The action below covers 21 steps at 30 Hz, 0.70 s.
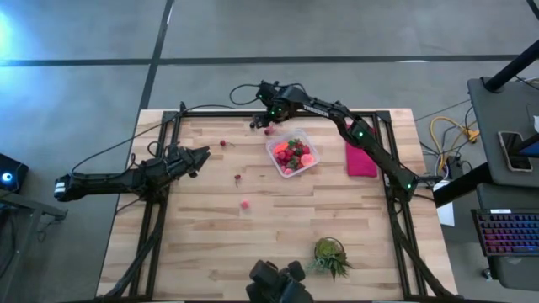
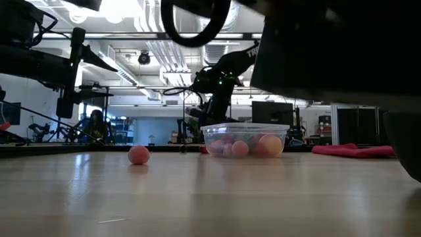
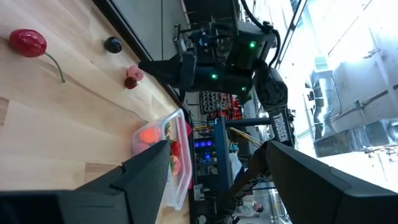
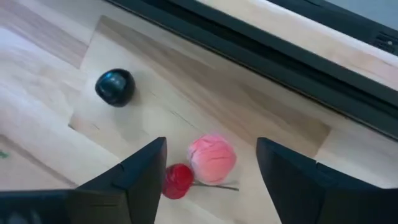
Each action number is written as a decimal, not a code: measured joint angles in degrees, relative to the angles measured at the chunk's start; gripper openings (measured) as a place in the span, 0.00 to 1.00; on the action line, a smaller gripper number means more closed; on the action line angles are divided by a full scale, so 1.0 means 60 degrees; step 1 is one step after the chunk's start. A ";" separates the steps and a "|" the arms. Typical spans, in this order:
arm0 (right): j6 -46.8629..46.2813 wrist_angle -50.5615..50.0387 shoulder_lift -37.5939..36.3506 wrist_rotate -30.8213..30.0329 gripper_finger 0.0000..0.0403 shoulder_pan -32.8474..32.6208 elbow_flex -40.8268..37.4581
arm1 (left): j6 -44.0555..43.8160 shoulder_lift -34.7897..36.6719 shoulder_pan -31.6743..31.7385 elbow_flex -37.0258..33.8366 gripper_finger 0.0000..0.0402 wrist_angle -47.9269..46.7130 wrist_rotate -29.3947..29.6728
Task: Pick and placing Produce into tupperware
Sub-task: Put the pink apricot into the transparent container
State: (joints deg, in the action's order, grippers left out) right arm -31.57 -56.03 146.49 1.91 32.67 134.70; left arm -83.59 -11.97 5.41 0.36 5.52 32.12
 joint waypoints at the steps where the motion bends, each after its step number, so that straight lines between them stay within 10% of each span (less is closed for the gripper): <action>1: -0.0007 0.0022 0.0036 0.0008 0.61 0.0000 0.0013 | 0.0000 0.0000 0.0000 0.0000 0.64 0.0000 0.0004; 21: -0.0992 -0.0055 0.0343 0.0601 0.52 0.0000 0.0013 | 0.0000 0.0000 0.0000 0.0000 0.64 0.0004 0.0004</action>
State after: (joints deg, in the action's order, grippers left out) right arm -37.53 -56.36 148.55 5.52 32.67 134.78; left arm -83.59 -11.97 5.41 0.36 5.54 32.14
